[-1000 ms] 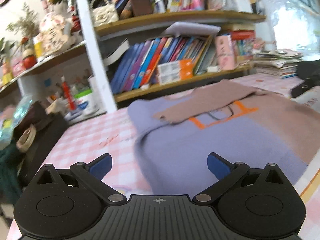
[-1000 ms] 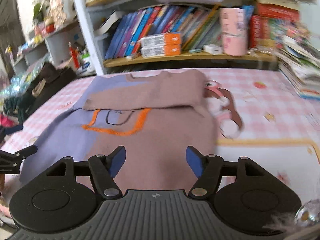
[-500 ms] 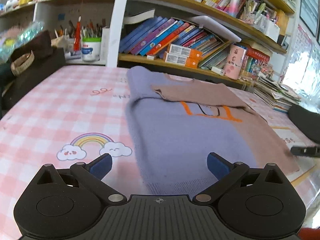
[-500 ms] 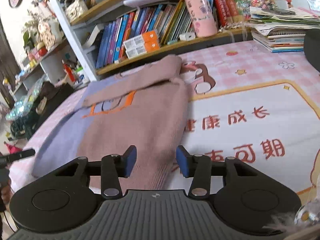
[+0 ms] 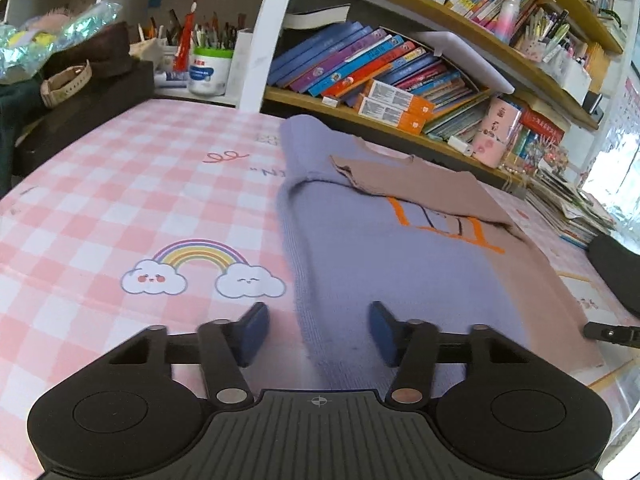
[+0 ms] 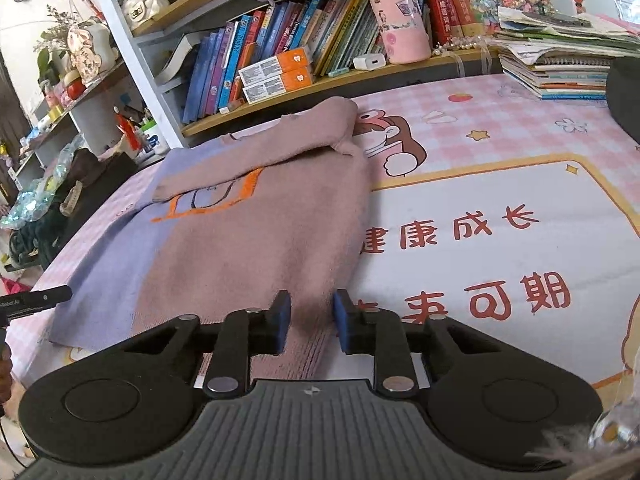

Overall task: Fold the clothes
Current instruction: 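Grasp the pink side edge with the right gripper and fold it inward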

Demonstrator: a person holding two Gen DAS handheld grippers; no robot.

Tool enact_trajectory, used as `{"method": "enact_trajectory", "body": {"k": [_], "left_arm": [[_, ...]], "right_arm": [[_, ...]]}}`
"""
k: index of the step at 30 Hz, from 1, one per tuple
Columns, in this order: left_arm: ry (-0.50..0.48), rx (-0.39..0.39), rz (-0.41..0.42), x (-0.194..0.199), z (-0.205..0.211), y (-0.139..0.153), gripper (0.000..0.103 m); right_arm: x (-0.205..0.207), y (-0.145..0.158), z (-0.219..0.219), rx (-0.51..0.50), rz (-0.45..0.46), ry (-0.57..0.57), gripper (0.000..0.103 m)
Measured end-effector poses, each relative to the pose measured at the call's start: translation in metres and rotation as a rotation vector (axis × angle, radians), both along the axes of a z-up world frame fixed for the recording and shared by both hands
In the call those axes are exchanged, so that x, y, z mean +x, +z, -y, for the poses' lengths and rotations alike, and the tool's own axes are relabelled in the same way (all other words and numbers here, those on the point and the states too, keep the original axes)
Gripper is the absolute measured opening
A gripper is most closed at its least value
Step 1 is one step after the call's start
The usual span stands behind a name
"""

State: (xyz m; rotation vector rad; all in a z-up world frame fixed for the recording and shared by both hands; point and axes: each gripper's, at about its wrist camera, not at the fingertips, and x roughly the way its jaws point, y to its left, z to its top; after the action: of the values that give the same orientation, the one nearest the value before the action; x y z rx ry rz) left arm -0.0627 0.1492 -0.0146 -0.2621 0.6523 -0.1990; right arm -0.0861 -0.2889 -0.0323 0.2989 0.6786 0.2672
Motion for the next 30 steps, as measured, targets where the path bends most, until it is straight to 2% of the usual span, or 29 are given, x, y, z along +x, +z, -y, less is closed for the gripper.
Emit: {"method": "enact_trajectory", "body": {"k": [1,4,7,9,14,17,18,21,23,27,28,30], "left_arm": [[-0.008,-0.023,-0.002,0.000,0.000,-0.001,0.025],[-0.013,-0.051,0.049,-0.003,0.004,0.004,0.014],[-0.071,-0.086,0.116,-0.008,0.012,0.019,0.014],[-0.074,-0.081,0.098,-0.007,0.013,0.018,0.015],[-0.064,-0.061,0.055,-0.007,0.010,0.016,0.019],[-0.021,-0.035,0.057,-0.010,-0.001,0.018,0.025],[-0.007,-0.027,0.058,-0.011,-0.004,0.019,0.031],[0.016,0.047,0.057,-0.012,-0.009,0.020,0.061],[0.004,0.100,0.040,-0.011,-0.006,0.017,0.063],[-0.001,0.039,0.033,-0.006,-0.007,0.010,0.058],[-0.003,0.023,0.031,-0.005,-0.007,0.008,0.045],[-0.005,-0.010,0.028,-0.002,-0.008,0.005,0.033]], "right_arm": [[0.001,0.000,0.000,0.007,-0.002,-0.003,0.011],[0.000,0.003,0.001,0.055,0.005,-0.003,0.008],[-0.005,0.017,0.004,0.217,0.054,0.061,0.008],[-0.006,0.024,0.001,0.212,0.072,0.078,0.008],[-0.006,0.016,0.000,0.172,0.029,0.058,0.008],[-0.006,0.010,0.004,0.166,0.009,0.041,0.012],[-0.005,0.008,0.005,0.168,0.004,0.035,0.013],[-0.004,0.003,0.008,0.159,-0.008,0.020,0.015],[-0.004,0.000,0.009,0.146,-0.018,0.015,0.020],[-0.003,-0.004,0.008,0.130,-0.032,0.012,0.021],[-0.002,-0.004,0.007,0.128,-0.035,0.013,0.021],[-0.001,-0.005,0.005,0.129,-0.034,0.018,0.021]]}}
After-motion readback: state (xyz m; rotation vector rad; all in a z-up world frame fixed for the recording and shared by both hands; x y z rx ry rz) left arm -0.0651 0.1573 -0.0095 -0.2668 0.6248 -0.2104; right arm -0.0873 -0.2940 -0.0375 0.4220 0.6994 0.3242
